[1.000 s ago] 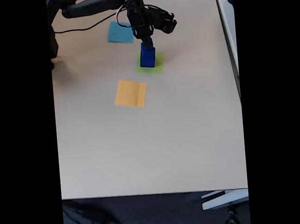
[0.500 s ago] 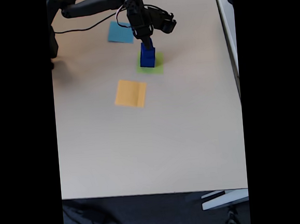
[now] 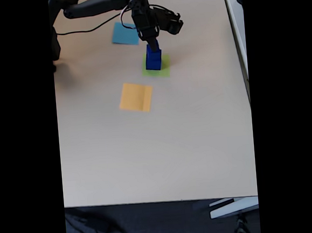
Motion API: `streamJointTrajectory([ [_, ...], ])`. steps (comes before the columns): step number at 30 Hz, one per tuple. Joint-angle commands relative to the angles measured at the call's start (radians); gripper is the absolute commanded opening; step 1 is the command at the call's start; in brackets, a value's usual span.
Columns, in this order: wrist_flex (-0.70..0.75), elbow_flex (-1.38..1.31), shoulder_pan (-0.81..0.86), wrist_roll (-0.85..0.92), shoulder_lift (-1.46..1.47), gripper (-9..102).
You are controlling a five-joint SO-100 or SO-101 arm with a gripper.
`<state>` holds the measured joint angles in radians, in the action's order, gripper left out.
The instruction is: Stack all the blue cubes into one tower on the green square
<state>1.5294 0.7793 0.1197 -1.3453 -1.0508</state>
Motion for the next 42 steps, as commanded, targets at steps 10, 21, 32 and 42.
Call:
streamJointTrajectory([
  [10,-0.015,0.008,0.006,0.025,-0.066,6],
  [21,-0.017,0.006,0.000,0.011,-0.064,17],
  [32,-0.017,0.012,0.006,0.014,-0.069,21],
  [42,-0.025,0.008,0.003,0.017,-0.071,36],
])
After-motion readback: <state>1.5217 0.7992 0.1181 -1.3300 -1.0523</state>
